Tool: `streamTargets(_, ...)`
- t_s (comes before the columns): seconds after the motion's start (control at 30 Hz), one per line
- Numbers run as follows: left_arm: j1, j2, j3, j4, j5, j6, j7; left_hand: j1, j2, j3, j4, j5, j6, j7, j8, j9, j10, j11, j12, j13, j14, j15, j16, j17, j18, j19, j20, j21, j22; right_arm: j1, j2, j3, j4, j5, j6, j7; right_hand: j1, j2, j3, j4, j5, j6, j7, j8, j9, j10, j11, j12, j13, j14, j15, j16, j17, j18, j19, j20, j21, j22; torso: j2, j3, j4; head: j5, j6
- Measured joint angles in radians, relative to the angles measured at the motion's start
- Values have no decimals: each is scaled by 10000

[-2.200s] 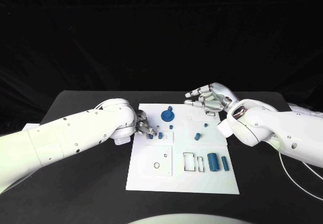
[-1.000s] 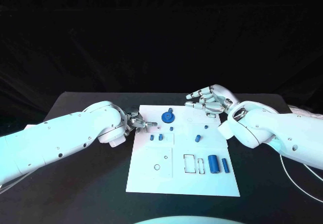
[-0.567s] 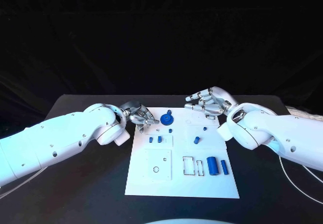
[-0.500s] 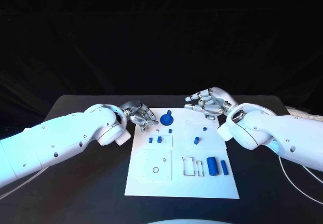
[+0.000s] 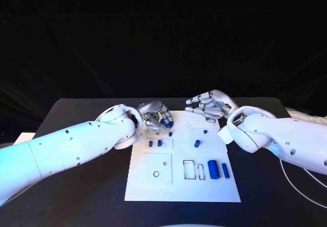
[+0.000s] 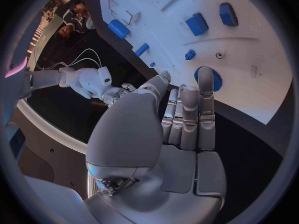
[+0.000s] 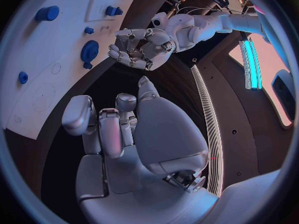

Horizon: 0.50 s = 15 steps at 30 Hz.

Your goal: Assemble the parts on the task board

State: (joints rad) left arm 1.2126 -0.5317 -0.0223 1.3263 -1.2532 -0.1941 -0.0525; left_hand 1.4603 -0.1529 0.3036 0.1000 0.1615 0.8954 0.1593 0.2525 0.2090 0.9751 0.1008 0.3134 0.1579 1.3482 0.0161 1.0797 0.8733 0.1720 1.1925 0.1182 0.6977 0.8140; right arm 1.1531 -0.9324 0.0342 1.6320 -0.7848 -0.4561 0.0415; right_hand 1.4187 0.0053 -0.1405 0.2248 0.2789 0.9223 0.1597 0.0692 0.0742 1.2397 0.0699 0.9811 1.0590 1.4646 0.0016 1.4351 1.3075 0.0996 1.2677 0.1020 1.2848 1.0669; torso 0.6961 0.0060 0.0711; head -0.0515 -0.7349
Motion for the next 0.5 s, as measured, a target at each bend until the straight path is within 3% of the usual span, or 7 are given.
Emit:
streamTargets(0.07, -1, 126, -11, -111, -477, 91, -4, 0, 0, 67, -46, 0, 211, 5, -112, -129, 172, -8, -140, -184, 464, -12, 828, 900, 0, 600, -21, 955, 799, -1, 5, 0, -1, -8, -16, 7, 42, 42, 0, 0, 0, 0, 0, 0, 0, 0, 0, -39, -15, 0, 0, 0, 0, 0, 0, 0, 0, 0, 3, 0, 1, -17, 0)
streamTargets(0.17, -2, 338, -34, -302, -1157, 312, -61, -72, -72, 142, -38, 0, 470, -59, -306, -318, 436, -53, -369, -456, 1059, -54, 2010, 2241, -397, 1523, -70, 2688, 2255, -2, 19, 0, -2, -21, -66, 18, 40, 40, 0, 0, 57, 0, 0, 0, 0, 0, 0, -39, -35, 0, 0, 0, 0, 0, 0, 0, 0, 0, 7, 0, 3, -33, -5)
streamTargets(0.2, -2, 398, -42, -353, -1332, 384, -86, -106, -106, 169, -65, 0, 536, -60, -360, -366, 486, -76, -432, -521, 1122, -71, 2194, 2438, -401, 1698, -79, 3042, 2554, -2, 24, 0, -2, -24, -80, 23, 40, 40, 0, 0, 58, 0, 0, 0, 0, 0, 0, -39, -35, 0, 0, 0, 0, 0, 0, 0, 0, 0, 7, 0, 3, -38, -12)
streamTargets(0.37, -8, 630, -64, -556, -2067, 729, -250, -148, -148, 206, -102, 0, 593, -79, -522, -513, 599, -113, -614, -712, 1140, -72, 2401, 2553, -410, 1948, -115, 3685, 3122, -2, 37, 0, 0, -39, -157, 50, 40, 40, -17, -17, 58, 0, 0, 0, 0, 0, 0, -38, -53, 0, 0, 0, -1, -1, 1, 0, 0, 0, 7, -7, 3, -56, -32)
streamTargets(0.4, -8, 662, -66, -584, -2177, 781, -283, -149, -149, 210, -100, 0, 628, -114, -553, -535, 640, -83, -623, -742, 1140, -72, 2401, 2558, -538, 1998, -137, 3755, 3190, -2, 38, 0, 1, -40, -169, 55, 40, 40, -28, -28, 58, 0, 0, 0, 0, 0, 0, -38, -55, 0, 0, 0, -1, 0, 1, 0, 0, 0, 7, -7, 3, -58, -37)
streamTargets(0.5, -12, 759, -76, -660, -2477, 943, -387, -149, -148, 264, -105, 0, 686, -130, -598, -588, 710, -123, -697, -807, 1140, -72, 2458, 2585, -552, 2076, -143, 3935, 3344, -3, 42, 0, 3, -44, -206, 72, 40, 40, -28, -28, 58, 0, 0, 0, 0, 1, 0, -77, -54, 0, 0, 0, -1, 0, 1, 0, 0, 0, 5, -7, 10, -72, -41)
